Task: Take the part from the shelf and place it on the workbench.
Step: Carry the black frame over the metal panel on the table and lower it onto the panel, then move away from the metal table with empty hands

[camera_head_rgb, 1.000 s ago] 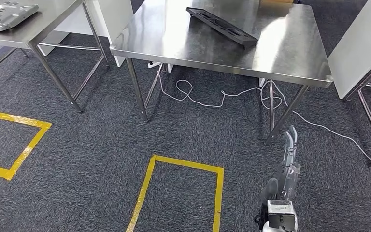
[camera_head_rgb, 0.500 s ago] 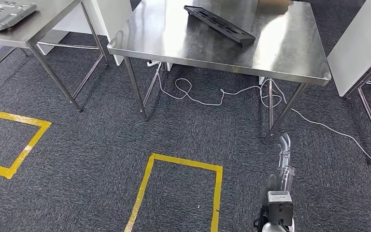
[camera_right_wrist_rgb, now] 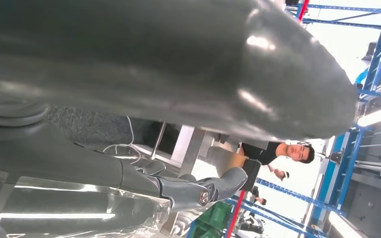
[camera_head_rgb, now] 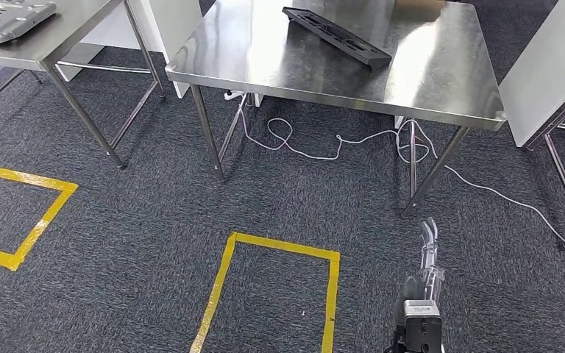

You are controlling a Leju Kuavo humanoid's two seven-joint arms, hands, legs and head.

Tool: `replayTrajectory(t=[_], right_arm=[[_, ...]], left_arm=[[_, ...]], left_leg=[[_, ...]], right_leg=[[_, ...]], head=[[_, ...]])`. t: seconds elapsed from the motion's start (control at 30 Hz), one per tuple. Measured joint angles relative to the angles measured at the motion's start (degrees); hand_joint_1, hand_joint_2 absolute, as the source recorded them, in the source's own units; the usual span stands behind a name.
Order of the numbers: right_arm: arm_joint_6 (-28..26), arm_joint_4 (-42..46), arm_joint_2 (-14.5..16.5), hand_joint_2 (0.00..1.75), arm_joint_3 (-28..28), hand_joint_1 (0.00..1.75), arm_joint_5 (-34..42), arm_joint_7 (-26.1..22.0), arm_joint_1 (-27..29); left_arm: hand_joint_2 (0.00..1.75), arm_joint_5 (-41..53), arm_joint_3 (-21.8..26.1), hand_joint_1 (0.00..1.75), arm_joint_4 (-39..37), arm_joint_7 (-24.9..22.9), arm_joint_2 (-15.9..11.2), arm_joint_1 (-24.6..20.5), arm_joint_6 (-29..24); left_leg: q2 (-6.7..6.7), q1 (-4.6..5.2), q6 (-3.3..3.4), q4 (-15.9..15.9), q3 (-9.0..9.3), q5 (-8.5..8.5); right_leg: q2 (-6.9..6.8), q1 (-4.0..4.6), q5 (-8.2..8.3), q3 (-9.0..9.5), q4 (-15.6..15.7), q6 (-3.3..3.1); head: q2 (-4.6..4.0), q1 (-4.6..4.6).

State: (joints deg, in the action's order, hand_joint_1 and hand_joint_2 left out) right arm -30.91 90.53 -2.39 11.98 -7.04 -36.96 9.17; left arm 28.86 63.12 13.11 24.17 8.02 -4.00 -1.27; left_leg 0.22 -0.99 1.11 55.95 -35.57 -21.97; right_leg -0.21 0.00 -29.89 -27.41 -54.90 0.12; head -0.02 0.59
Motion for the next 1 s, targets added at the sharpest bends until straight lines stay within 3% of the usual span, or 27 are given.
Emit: replayTrajectory(t=[0.2, 0.37, 0.47, 0.5, 0.57, 0.63, 0.67, 0.7, 0.77, 0.8, 0.83, 0.93, 1.0], right_arm=[[-0.3, -0.05, 0.24, 0.0, -0.17, 0.0, -0.03, 0.01, 0.14], [-1.26, -0.02, 0.81, 0.0, -0.34, 0.0, -0.75, 0.5, 0.89], [-1.56, 0.13, 0.84, 0.0, -0.63, 0.0, -0.98, 0.84, 1.43], [-1.72, 0.17, 0.81, 0.0, -0.77, 0.0, -1.02, 0.88, 1.68], [-1.96, 0.21, 0.73, 0.0, -1.08, 0.0, -1.05, 1.0, 2.35], [-1.99, 0.22, 0.66, 0.0, -1.35, 0.0, -1.09, 1.22, 3.05], [-1.99, 0.24, 0.62, 0.0, -1.48, 0.0, -1.15, 1.41, 3.29], [-1.99, 0.28, 0.6, 0.0, -1.56, 0.0, -1.25, 1.63, 3.42], [-1.96, 0.39, 0.5, 0.0, -1.69, 0.0, -1.47, 2.14, 3.44], [-1.93, 0.42, 0.46, 0.0, -1.72, 0.0, -1.51, 2.34, 3.37], [-1.9, 0.42, 0.4, 0.0, -1.76, 0.0, -1.48, 2.51, 3.31], [-1.83, 0.25, 0.25, 0.0, -1.9, 0.0, -1.2, 2.82, 2.89], [-1.78, 0.11, 0.26, 0.0, -1.93, 0.0, -1.13, 2.9, 2.45]], left_arm=[[0.0, 0.09, 0.0, 0.0, 0.0, -0.14, 0.0, 0.03, -0.12], [0.0, 0.5, 0.0, 0.0, 0.0, -0.19, 0.0, 0.07, -0.03], [0.0, 0.63, 0.0, 0.0, -0.03, -0.16, 0.18, 0.05, 0.15], [0.0, 0.67, 0.0, 0.0, -0.05, -0.15, 0.27, 0.02, 0.26], [0.0, 0.69, -0.01, 0.0, -0.11, -0.11, 0.42, -0.04, 0.5], [0.0, 0.7, -0.02, 0.0, -0.22, -0.08, 0.49, -0.05, 0.71], [0.0, 0.7, -0.02, 0.0, -0.3, -0.05, 0.56, -0.03, 0.8], [0.0, 0.7, -0.02, 0.0, -0.36, -0.02, 0.63, -0.03, 0.88], [0.0, 0.69, -0.02, 0.0, -0.42, 0.03, 0.73, -0.04, 0.92], [0.0, 0.69, -0.02, 0.0, -0.42, 0.02, 0.74, -0.05, 0.88], [0.0, 0.69, -0.02, 0.0, -0.42, -0.01, 0.74, -0.05, 0.79], [0.0, 0.63, -0.01, 0.0, -0.45, -0.34, 0.77, 0.1, 0.55], [0.0, 0.57, -0.01, 0.0, -0.49, -0.57, 0.79, 0.18, 0.46]], left_leg=[[-0.02, 0.05, 0.14, 0.35, -0.16, -0.09], [-0.1, 0.17, 0.77, 0.93, -0.44, -0.5], [-0.13, -0.05, 1.24, -0.59, 0.24, 0.04], [-0.16, -0.27, 1.39, -1.27, 0.52, 0.36], [-0.36, -0.53, 1.48, -1.8, 0.5, 0.73], [-0.82, -0.66, 1.18, -1.75, 0.06, 0.97], [-1.11, -0.81, 0.91, -1.67, -0.17, 1.13], [-1.44, -1.04, 0.58, -1.52, -0.42, 1.29], [-2.25, -1.38, -0.35, -0.7, -1.09, 1.46], [-2.6, -1.41, -0.85, -0.15, -1.43, 1.45], [-2.91, -1.36, -1.32, 0.22, -1.68, 1.46], [-3.34, -1.6, -2.21, 0.23, -1.84, 1.85], [-2.41, -1.77, -2.34, 2.8, -2.93, -0.25]], right_leg=[[0.01, -0.28, 0.05, 0.04, 0.0, 0.12], [-0.05, -0.54, 0.02, 0.13, 0.06, 0.49], [-0.2, -0.36, -0.72, 0.07, -0.64, 0.83], [-0.17, -0.33, -1.92, -0.66, -2.41, 0.75], [-0.03, -0.64, -5.75, -3.88, -9.4, 0.4], [0.03, -1.17, -8.24, -6.71, -15.5, 0.83], [0.03, -1.5, -8.01, -6.64, -15.61, 1.5], [0.06, -1.89, -6.87, -5.41, -13.37, 2.36], [0.84, -2.62, -3.76, -1.35, -5.51, 4.04], [1.2, -2.8, -2.62, -0.04, -2.71, 4.15], [1.48, -2.79, -2.0, 0.57, -1.31, 3.92], [0.79, -2.41, -1.4, 0.3, -1.71, 2.15], [0.06, -2.31, -0.93, 0.15, -1.77, 1.22]], head=[[0.0, 0.02], [0.0, 0.03], [0.0, -0.01], [0.0, -0.08], [0.0, -0.22], [0.0, -0.22], [0.0, -0.21], [0.0, -0.22], [0.01, -0.31], [0.01, -0.4], [0.01, -0.42], [0.0, -0.24], [0.0, -0.04]])
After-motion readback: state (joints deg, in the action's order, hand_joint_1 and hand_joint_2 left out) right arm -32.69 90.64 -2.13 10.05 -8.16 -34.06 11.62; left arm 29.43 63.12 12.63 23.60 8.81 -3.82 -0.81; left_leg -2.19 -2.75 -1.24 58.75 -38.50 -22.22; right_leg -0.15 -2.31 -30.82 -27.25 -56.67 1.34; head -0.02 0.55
